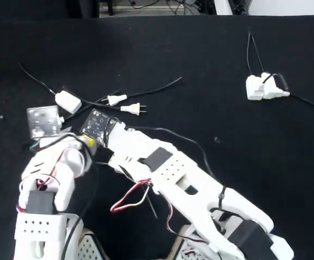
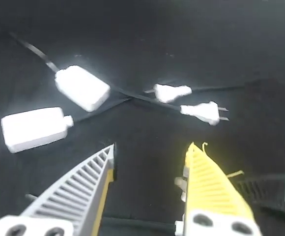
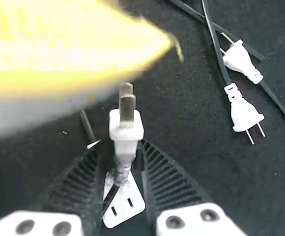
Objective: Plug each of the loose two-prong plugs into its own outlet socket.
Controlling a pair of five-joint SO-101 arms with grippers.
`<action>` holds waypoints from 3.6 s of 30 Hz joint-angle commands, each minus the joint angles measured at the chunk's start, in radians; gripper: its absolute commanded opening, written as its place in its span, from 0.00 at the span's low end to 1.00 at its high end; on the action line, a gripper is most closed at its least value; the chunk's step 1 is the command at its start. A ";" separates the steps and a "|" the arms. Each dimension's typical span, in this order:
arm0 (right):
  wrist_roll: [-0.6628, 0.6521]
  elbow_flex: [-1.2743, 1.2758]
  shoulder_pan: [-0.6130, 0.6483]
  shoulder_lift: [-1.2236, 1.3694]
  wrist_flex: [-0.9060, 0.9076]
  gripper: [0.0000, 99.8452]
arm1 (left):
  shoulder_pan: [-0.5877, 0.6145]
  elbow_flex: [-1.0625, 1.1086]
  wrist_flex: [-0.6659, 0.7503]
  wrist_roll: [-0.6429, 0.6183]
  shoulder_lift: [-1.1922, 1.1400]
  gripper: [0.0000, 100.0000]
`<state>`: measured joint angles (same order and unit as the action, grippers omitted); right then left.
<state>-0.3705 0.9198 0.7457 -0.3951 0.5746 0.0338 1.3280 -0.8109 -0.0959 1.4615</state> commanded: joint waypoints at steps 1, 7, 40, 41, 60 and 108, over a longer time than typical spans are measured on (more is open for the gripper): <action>0.008 -0.056 -0.005 -0.038 0.009 0.01 | -0.056 0.024 0.060 0.101 0.009 0.23; 0.008 0.012 -0.003 -0.180 0.014 0.01 | -0.051 0.110 0.160 0.143 0.009 0.23; 0.141 0.143 0.071 -0.298 -0.106 0.01 | 0.025 0.114 0.158 0.141 0.009 0.23; 0.141 0.143 0.071 -0.298 -0.106 0.01 | 0.025 0.116 0.158 0.141 0.009 0.23; 0.252 0.222 0.077 -0.503 -0.112 0.01 | 0.021 0.119 0.160 0.141 0.009 0.23; 0.331 0.331 0.072 -0.506 -0.359 0.01 | -0.038 0.140 0.155 0.146 0.008 0.23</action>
<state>-0.0514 1.2774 0.8193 -0.8677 0.2677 0.0491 1.4584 -0.6513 0.0407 1.4768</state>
